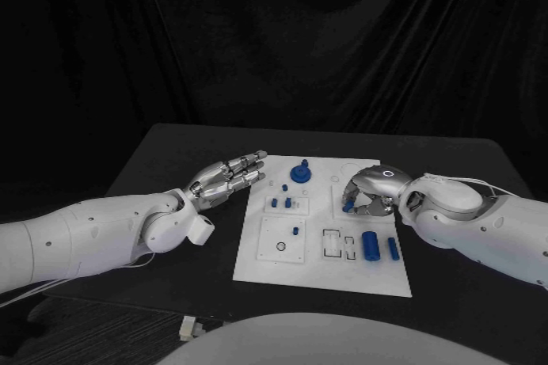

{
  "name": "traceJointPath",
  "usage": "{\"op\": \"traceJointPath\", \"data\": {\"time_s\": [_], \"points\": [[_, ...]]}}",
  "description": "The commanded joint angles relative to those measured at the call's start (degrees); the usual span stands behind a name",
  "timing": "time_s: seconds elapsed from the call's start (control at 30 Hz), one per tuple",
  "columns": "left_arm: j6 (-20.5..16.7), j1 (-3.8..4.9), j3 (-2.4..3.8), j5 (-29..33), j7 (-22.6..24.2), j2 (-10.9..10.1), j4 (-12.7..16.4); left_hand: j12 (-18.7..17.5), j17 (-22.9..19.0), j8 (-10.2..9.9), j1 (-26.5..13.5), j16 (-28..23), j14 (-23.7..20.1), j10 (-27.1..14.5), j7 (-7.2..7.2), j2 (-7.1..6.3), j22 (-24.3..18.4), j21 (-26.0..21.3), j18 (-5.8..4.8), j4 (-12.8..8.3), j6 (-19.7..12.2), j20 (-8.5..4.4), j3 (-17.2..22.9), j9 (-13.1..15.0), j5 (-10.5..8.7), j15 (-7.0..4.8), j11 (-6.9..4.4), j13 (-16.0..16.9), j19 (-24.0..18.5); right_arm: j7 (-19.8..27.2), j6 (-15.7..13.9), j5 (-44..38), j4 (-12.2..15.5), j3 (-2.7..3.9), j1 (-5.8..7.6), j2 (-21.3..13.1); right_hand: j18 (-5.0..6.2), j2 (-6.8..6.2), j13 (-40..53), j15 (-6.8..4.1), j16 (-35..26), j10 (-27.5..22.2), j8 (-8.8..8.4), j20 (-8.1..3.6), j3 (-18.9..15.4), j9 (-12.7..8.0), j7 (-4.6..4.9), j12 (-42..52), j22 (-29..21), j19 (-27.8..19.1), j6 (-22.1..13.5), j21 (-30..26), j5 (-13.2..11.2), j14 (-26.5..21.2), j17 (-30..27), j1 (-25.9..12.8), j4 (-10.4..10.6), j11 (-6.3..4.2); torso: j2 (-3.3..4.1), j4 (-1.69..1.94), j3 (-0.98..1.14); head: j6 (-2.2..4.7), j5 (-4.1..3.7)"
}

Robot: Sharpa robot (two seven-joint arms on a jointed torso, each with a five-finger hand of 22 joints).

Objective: Assemble the parts on the task board

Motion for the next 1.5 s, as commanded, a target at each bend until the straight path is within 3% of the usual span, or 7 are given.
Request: {"op": "traceJointPath", "data": {"time_s": [0.03, 0.23, 0.4, 0.5, 0.8, 1.07, 1.5], "points": [[0.9, -0.11, 0.06, 0.4, 2.0, 0.2, 0.0, -0.2, -0.1, 0.2, 0.0, -0.2, -0.1, -0.2, 0.11, 0.59, 0.0, -0.2, -0.07, 0.0, 0.1, 0.50, 0.5, 0.0, 0.34, 0.02, 0.07, -0.1, 0.0, 0.5, -4.1, -0.1, 0.4, 0.04, -0.06, -0.2, 0.08, 0.68, 0.0, 0.42, -0.2, 0.7, 0.52, 0.22, 0.5, 2.6, -0.61, 0.2, 9.5, 0.1, 1.3, -0.3, -0.3, 2.2, -0.1, 0.2, -0.1, -0.07, -0.01, 0.00, -0.01, 0.00, 0.12], [1.0, -0.14, 0.06, 0.4, 1.8, 0.2, 0.0, -0.2, -0.1, 0.2, 0.0, -0.2, -0.1, -0.2, 0.11, 0.59, 0.0, -0.2, -0.07, 0.0, 0.1, 0.50, 0.5, 0.0, 0.34, 0.02, 0.07, -0.1, 0.0, -0.3, -6.5, -0.1, 1.4, 0.04, 0.74, -0.7, 0.13, 0.92, 0.0, 0.15, -0.3, 1.9, 1.06, 0.08, 1.2, 3.5, -0.25, 0.3, 9.5, 0.1, 2.1, -0.4, -0.3, 2.2, -0.2, 1.2, -0.7, -0.49, -0.03, -0.04, 0.01, 0.00, 0.38], [0.9, -0.16, 0.06, 0.4, 1.7, 0.1, 0.0, -0.2, -0.1, 0.2, 0.0, -0.2, -0.1, -0.2, 0.13, 0.71, 0.0, -0.2, -0.05, -0.1, 0.1, 0.54, 0.6, 0.0, 0.39, 0.07, 0.09, -0.1, 0.0, -1.4, -7.2, -0.1, 3.3, 0.04, 2.55, -1.4, 0.14, 0.91, 0.0, 0.07, -0.3, 2.1, 1.19, 0.02, 1.4, 3.8, -0.14, 0.2, 9.5, 0.0, 2.3, -0.5, -0.5, 2.1, -0.3, 1.4, -0.9, -0.57, -0.04, -0.01, -0.01, 0.00, 0.53], [0.9, -0.17, 0.06, 0.4, 1.7, 0.1, -0.1, -0.2, -0.1, 0.2, 0.0, -0.2, -0.1, -0.2, 0.15, 0.73, 0.0, -0.2, -0.05, -0.1, 0.1, 0.55, 0.6, 0.0, 0.41, 0.08, 0.11, -0.1, 0.0, -2.6, -5.9, -0.1, 5.3, 0.04, 3.86, -2.0, 0.17, 0.87, -0.1, 0.04, -0.5, 2.4, 1.12, -0.06, 2.3, 4.3, 0.02, -0.2, 9.5, 0.0, 2.1, -0.7, -2.6, 2.0, -0.6, 1.8, -1.0, -0.57, -0.03, 0.00, -0.02, 0.00, 0.60], [0.8, -0.19, 0.06, 0.4, 1.9, 0.2, -0.1, -0.2, -0.1, 0.2, 0.0, -0.2, -0.1, -0.2, 0.12, 0.80, 0.0, -0.2, -0.03, -0.1, -0.2, 0.56, 0.7, 0.0, 0.45, 0.05, 0.17, -0.1, 0.0, -6.0, 0.4, -0.1, 12.6, 0.04, 6.26, -2.4, 0.30, 0.45, -0.1, 0.11, -1.0, 2.6, 0.81, -0.03, 3.4, 4.7, 0.36, -0.5, 9.3, -0.3, 1.7, -1.5, -2.2, 1.8, -1.3, 2.2, -1.3, -0.49, -0.03, 0.02, 0.00, 0.00, 1.04], [0.6, -0.20, 0.06, 0.4, 1.9, 0.0, -0.1, -0.2, -0.1, 0.1, 0.0, -0.2, -0.1, -0.2, 0.11, 0.85, 0.0, -0.2, -0.01, -0.1, -0.3, 0.56, 0.7, 0.0, 0.46, 0.00, 0.19, -0.1, 0.0, -6.4, 5.0, -0.1, 15.1, 0.04, 5.40, 0.4, 0.38, 0.23, -0.1, 0.11, -1.1, 2.8, 0.61, -0.03, 4.0, 4.8, 0.47, -0.7, 9.2, -0.5, 1.5, -1.9, -1.7, 1.7, -1.5, 2.3, -1.5, -0.46, -0.04, -0.04, -0.01, 0.00, 1.50], [-0.5, -0.20, 0.06, 0.4, 3.2, -0.3, 0.3, -0.4, -0.1, 0.1, -1.3, -0.2, -0.1, -0.3, -0.59, 0.70, -0.2, -0.3, 0.25, 0.9, -1.0, -0.01, 0.2, -0.1, -1.02, -0.84, -0.45, -0.1, -0.1, -5.9, 8.1, -3.3, 12.8, 0.04, 1.81, 7.6, 0.35, -0.47, -0.1, 0.21, -0.8, 2.6, 0.11, 0.02, 4.8, 4.9, 0.68, -1.1, 9.2, -0.4, 1.0, -1.8, -1.4, 1.9, -1.0, 2.3, -1.9, -0.30, 0.01, 0.01, 0.00, 0.00, 1.68]]}}
